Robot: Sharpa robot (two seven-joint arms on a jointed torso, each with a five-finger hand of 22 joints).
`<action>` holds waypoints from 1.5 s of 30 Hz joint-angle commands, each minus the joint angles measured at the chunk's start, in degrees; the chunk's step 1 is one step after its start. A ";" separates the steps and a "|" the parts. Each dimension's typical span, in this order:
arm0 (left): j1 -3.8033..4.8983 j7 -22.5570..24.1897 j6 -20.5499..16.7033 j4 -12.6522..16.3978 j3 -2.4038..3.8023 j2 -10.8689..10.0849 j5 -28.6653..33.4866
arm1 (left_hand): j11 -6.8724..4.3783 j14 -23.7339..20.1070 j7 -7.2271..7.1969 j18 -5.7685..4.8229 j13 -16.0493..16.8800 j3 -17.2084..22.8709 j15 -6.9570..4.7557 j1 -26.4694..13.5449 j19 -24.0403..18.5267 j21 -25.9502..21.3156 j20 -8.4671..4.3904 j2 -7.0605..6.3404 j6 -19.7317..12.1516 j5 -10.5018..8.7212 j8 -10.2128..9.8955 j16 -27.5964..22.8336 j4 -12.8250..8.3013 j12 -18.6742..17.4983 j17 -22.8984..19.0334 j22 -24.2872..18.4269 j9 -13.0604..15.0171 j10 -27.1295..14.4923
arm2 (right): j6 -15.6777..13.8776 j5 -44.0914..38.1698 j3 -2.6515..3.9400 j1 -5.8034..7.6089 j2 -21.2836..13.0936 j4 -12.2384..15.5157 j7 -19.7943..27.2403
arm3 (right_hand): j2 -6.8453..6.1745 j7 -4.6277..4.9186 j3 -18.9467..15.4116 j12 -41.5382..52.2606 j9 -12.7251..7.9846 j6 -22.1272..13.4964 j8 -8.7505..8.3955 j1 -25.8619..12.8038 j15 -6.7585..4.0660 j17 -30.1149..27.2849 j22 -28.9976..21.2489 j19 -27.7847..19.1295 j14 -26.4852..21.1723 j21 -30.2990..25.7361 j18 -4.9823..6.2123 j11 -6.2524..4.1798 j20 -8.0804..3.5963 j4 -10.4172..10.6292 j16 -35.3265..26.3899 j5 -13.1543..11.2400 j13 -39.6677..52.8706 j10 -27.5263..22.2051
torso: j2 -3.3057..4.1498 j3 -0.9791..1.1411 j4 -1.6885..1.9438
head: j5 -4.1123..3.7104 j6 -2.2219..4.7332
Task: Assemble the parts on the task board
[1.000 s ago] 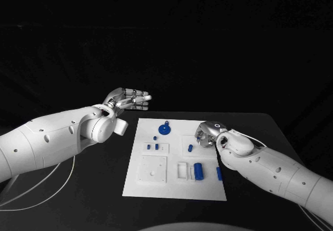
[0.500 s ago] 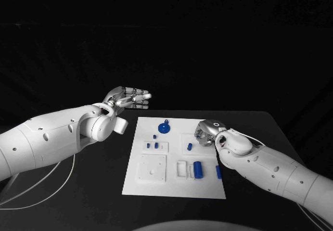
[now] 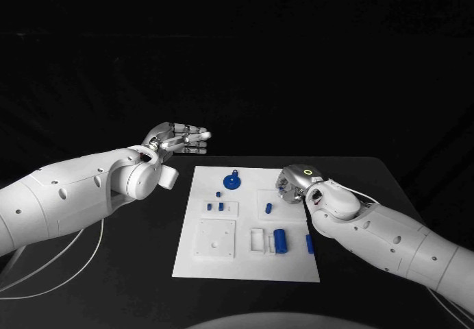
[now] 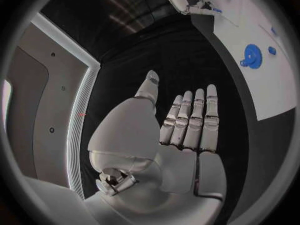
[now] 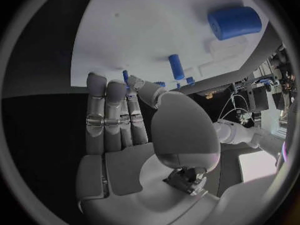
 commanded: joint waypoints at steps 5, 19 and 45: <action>0.12 -0.13 0.66 -0.40 0.06 0.32 0.53 | 0.22 -0.21 0.03 0.16 0.03 -0.15 0.04 -0.28 -0.09 0.08 0.08 -0.13 0.28 -0.15 -0.07 -0.30 0.25 0.08 -0.09 -0.02 0.08 -0.04 | 2.04 6.47 0.77 1.84 -1.37 2.24 -1.34 | 0.21 0.09 -0.05 0.06 0.04 0.21 0.25 0.34 -0.36 0.19 0.07 1.72 -0.13 -0.31 0.76 -1.58 -0.37 0.62 -0.44 -0.13 0.04 1.74 | 0.03 -0.04 0.06 | 0.52 -0.02; 0.12 0.22 -0.29 -0.52 0.06 0.41 0.98 | 0.24 -0.89 0.03 0.15 0.03 -0.20 0.06 -0.24 -0.12 0.08 0.10 -0.28 0.23 -0.15 -0.09 -0.35 0.22 0.07 -0.13 -0.02 0.07 -0.06 | 1.38 17.67 1.56 1.82 -1.41 10.12 3.44 | 1.13 0.18 -0.90 0.06 0.07 -0.11 0.27 0.20 -0.32 0.48 0.41 1.97 0.10 -0.56 1.00 -1.49 -0.34 -0.19 -0.73 -0.12 0.03 1.44 | 0.04 -0.11 0.23 | 2.49 0.23; 0.08 2.21 -2.99 -2.70 0.06 4.55 3.57 | 0.10 -0.49 -0.03 0.17 0.03 -0.15 -0.08 -0.62 -0.14 0.09 0.13 0.11 0.43 -0.10 -0.09 -0.31 0.63 0.12 -0.10 -0.02 0.06 0.18 | 2.29 4.84 -5.74 -0.57 5.83 11.21 4.07 | 1.11 0.17 -0.46 0.06 0.05 -0.09 0.27 0.01 -0.27 0.66 0.86 2.05 0.24 -0.16 1.07 -1.47 -0.29 -0.72 -0.78 -0.13 0.03 1.44 | 0.07 -0.12 0.21 | 8.06 -1.06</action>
